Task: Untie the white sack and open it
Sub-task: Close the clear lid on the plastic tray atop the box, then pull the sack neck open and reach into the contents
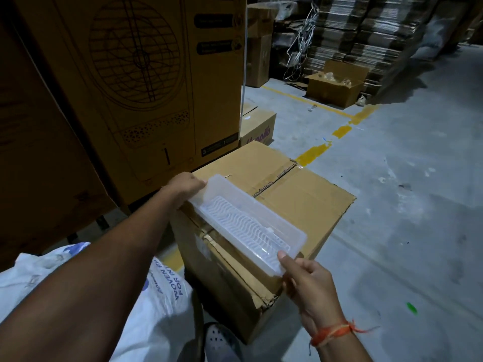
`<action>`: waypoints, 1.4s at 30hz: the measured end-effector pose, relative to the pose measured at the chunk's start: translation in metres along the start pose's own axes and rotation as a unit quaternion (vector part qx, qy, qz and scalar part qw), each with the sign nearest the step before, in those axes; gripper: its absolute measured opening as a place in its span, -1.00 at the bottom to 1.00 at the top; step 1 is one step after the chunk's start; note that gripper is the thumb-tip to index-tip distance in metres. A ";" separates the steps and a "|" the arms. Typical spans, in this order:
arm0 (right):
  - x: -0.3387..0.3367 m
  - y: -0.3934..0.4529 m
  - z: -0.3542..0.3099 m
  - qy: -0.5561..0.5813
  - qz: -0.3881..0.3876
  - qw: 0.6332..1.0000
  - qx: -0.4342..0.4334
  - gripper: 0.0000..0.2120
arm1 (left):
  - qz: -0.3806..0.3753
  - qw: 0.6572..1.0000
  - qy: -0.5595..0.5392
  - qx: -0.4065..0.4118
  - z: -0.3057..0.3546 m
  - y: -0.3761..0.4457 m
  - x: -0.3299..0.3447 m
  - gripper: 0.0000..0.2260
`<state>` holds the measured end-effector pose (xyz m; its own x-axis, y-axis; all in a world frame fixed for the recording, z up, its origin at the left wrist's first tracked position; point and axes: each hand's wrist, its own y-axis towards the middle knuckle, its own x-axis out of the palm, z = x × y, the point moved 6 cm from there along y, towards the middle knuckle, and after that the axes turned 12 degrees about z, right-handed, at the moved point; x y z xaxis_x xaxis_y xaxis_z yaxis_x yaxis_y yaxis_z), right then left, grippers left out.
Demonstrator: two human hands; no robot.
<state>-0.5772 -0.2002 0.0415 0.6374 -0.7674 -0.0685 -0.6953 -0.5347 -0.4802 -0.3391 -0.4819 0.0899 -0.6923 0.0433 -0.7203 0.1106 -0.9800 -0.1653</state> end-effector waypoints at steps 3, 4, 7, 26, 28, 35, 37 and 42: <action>0.002 -0.020 0.007 0.046 -0.003 0.999 0.020 -0.80 | -0.061 0.984 -0.141 -0.088 -0.026 -0.018 -0.006 -0.74; 0.002 -0.023 0.007 0.053 0.003 0.998 0.023 -0.81 | -0.060 0.981 -0.158 -0.095 -0.028 -0.021 -0.008 -0.74; 0.004 -0.029 0.004 0.063 0.003 0.998 0.020 -0.83 | -0.025 0.976 -0.189 -0.107 -0.027 -0.028 -0.010 -0.74; 0.005 -0.119 -0.027 -0.104 0.131 0.907 -0.387 -0.74 | 0.154 0.987 -0.026 0.036 -0.074 -0.152 -0.097 -0.80; 0.036 -0.148 -0.005 -0.134 0.019 0.892 -0.432 -0.78 | 0.149 0.988 -0.021 0.032 -0.110 -0.201 -0.119 -0.84; 0.127 -0.289 0.106 -0.280 -0.377 0.768 -0.435 -0.87 | 0.199 0.977 -0.012 -0.072 -0.242 -0.351 -0.186 -0.90; 0.136 -0.318 0.129 -0.309 -0.415 0.741 -0.427 -0.87 | 0.204 0.975 -0.021 -0.089 -0.270 -0.373 -0.199 -0.92; 0.157 -0.349 0.156 -0.353 -0.429 0.733 -0.392 -0.94 | 0.223 0.967 -0.043 -0.113 -0.325 -0.380 -0.222 -0.95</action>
<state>-0.1827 -0.0791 0.0618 0.7721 0.1973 -0.6041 0.2626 -0.9647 0.0206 0.0042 -0.0565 0.0937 -0.5954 -0.4000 -0.6968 0.5587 -0.8294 -0.0012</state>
